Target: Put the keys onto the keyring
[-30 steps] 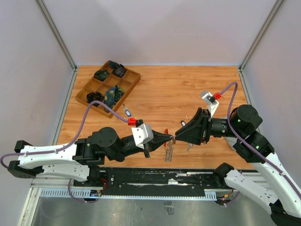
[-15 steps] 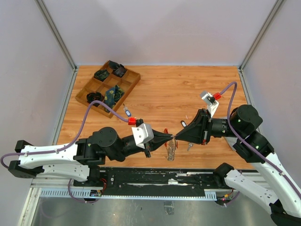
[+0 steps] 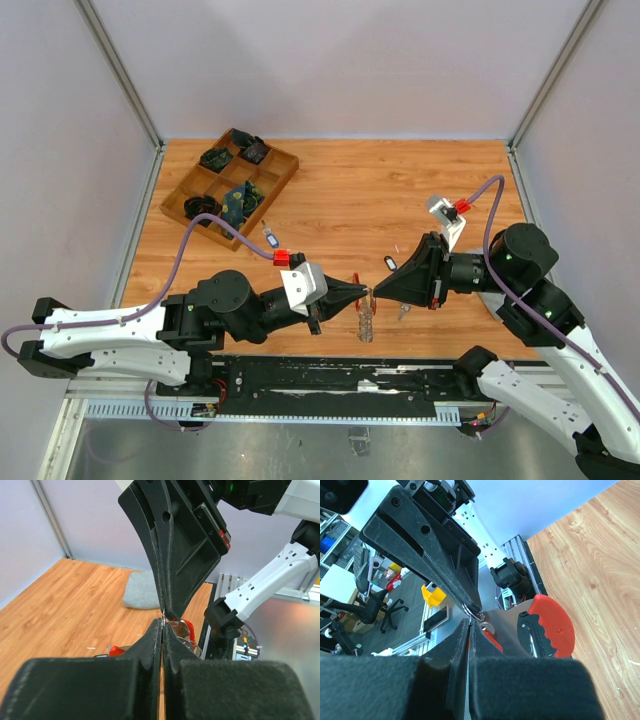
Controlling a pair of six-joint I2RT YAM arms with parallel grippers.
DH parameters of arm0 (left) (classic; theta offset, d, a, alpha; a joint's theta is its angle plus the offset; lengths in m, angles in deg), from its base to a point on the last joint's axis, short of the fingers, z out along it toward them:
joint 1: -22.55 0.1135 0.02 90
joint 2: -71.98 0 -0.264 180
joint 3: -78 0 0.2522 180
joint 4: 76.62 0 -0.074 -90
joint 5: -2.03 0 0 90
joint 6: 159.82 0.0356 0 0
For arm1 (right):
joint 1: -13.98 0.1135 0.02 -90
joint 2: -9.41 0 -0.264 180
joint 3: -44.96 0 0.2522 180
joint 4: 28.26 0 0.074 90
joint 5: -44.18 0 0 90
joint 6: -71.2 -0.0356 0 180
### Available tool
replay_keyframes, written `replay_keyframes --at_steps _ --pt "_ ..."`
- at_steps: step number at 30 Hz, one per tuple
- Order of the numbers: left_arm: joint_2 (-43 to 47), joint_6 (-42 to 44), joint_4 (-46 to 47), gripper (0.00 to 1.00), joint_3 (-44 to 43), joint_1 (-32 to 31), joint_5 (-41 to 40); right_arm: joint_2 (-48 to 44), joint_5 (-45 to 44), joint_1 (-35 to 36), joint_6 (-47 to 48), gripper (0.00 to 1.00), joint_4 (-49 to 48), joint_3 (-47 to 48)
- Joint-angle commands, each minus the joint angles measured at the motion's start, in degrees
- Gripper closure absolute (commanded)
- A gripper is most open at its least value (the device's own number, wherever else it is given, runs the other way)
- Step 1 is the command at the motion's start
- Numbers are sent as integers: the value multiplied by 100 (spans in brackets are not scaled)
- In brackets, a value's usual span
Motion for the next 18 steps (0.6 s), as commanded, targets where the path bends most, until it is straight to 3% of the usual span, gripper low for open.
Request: replay_keyframes --at_steps 1,18 --pt "71 93 298 99 -116 22 -217 -63 -51 -76 262 99 322 35" --pt "-56 164 311 100 -186 20 -145 110 -66 -74 336 99 505 -77"
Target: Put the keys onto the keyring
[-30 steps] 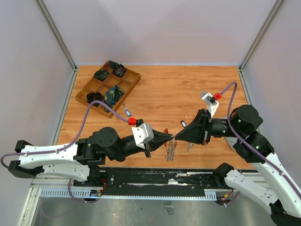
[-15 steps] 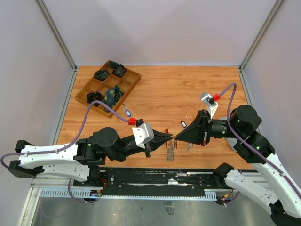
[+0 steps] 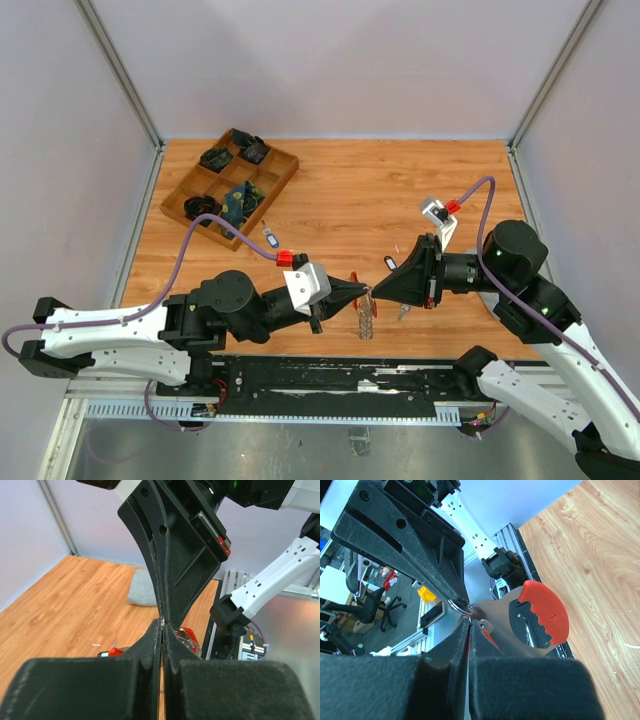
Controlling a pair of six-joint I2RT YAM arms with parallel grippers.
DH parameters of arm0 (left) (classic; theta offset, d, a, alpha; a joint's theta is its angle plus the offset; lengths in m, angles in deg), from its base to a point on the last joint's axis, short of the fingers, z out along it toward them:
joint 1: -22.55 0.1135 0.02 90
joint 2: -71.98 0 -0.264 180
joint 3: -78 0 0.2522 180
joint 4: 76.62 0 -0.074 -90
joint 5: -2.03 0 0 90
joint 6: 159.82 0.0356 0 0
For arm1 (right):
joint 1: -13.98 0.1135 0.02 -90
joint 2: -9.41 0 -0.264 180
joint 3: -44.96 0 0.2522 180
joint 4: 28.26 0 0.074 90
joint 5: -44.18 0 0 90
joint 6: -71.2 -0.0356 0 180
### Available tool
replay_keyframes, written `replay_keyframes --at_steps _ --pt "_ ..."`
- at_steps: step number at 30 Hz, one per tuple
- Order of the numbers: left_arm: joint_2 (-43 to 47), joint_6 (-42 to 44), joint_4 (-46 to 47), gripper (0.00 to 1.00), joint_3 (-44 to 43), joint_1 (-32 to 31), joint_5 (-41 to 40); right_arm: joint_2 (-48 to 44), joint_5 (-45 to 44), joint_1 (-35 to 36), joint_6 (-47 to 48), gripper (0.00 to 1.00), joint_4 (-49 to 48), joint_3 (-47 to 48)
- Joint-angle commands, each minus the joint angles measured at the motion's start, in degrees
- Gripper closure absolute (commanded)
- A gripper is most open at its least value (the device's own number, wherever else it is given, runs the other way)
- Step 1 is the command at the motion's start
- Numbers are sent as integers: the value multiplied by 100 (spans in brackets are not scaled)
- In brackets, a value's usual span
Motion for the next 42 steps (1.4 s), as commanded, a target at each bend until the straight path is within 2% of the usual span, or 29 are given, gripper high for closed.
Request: replay_keyframes --at_steps 1,8,14,19,24,30,42 --pt "-34 83 363 100 -189 18 -35 31 61 -72 108 99 54 -77" --pt "-54 68 392 99 -191 18 9 16 -21 -76 245 86 92 -51" --pt "43 -77 620 99 -52 17 67 -226 -232 -72 923 69 157 308" --pt "136 -307 1005 99 166 12 161 -533 -549 -72 1816 62 171 317" --pt "191 -474 1305 99 311 22 287 -677 -385 -76 2564 60 5 196" --pt "174 -533 1424 99 315 24 385 -685 -71 -73 2946 61 -520 180" --pt "172 -584 1580 99 341 21 477 -419 501 -72 3057 65 -645 320"
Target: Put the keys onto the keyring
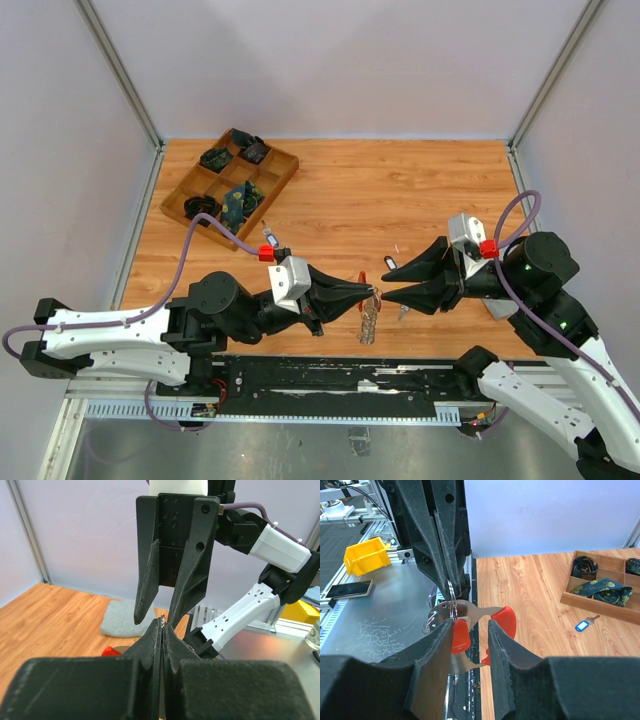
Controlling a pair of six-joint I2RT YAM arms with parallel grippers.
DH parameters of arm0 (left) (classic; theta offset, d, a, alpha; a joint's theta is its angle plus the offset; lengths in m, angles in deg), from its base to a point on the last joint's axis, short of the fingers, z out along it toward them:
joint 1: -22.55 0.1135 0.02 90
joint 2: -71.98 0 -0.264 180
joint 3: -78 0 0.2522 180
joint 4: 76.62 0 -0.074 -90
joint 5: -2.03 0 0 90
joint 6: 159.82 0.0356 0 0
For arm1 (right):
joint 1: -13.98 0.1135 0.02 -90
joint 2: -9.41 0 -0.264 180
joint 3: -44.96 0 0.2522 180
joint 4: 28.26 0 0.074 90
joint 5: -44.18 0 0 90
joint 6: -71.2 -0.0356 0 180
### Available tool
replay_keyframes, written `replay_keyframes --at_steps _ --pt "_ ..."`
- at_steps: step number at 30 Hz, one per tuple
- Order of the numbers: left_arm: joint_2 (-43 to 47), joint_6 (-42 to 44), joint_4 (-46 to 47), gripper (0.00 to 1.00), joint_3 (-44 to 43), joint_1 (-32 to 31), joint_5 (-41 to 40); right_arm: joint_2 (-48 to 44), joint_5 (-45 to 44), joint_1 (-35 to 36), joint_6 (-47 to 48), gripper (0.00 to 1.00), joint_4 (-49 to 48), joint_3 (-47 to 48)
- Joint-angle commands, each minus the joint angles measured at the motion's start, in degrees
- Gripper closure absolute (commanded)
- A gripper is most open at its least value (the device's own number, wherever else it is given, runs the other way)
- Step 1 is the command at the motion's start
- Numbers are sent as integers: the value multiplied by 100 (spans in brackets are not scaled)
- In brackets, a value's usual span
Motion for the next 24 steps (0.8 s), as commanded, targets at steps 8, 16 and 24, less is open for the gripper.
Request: replay_keyframes --at_steps 8,16,24 --pt "-39 -49 441 99 -25 20 128 -42 401 -78 -231 66 -723 72" --pt "-94 -52 439 99 -52 16 141 0 552 -72 -418 68 -925 -65" --pt "-137 -32 450 99 -90 20 144 70 699 -72 -401 72 -873 -132"
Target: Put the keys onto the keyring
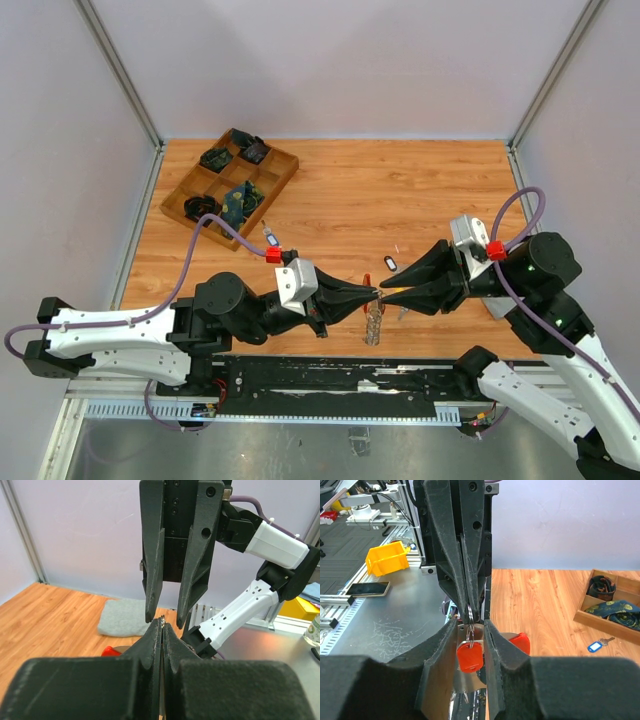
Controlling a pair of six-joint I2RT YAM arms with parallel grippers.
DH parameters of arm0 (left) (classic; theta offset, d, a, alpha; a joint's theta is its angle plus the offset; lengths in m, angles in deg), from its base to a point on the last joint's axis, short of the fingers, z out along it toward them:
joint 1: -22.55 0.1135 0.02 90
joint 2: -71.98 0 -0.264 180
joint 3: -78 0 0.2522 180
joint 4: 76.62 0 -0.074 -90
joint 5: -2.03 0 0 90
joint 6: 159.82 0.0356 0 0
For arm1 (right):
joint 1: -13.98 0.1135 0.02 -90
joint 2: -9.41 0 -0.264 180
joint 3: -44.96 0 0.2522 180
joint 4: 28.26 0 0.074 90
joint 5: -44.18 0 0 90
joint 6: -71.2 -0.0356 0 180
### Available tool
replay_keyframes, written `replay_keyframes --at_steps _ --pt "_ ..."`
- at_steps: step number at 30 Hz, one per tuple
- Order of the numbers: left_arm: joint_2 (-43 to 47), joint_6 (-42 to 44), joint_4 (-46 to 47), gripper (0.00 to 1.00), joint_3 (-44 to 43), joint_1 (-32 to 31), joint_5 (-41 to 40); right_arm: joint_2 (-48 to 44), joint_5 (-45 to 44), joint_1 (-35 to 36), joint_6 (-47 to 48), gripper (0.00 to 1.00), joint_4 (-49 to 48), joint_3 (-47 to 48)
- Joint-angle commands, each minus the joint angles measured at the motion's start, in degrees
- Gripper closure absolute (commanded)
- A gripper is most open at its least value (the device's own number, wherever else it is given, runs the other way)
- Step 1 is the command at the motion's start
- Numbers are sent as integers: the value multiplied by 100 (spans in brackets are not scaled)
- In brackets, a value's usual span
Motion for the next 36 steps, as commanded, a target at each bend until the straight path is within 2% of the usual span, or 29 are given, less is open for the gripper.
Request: replay_keyframes --at_steps 1,19,27,29,36 --pt "-23 -29 368 99 -102 19 36 36 216 -72 -55 72 -177 -77" --pt "-28 -29 380 100 -112 17 24 47 307 -72 130 76 77 -102" --pt "-11 -35 404 100 -94 15 14 73 319 -72 118 84 53 -109" --pt "3 -37 402 99 -90 19 10 73 315 -78 118 84 53 -118" --pt "42 -35 399 99 -72 20 5 66 296 -73 118 74 49 -139"
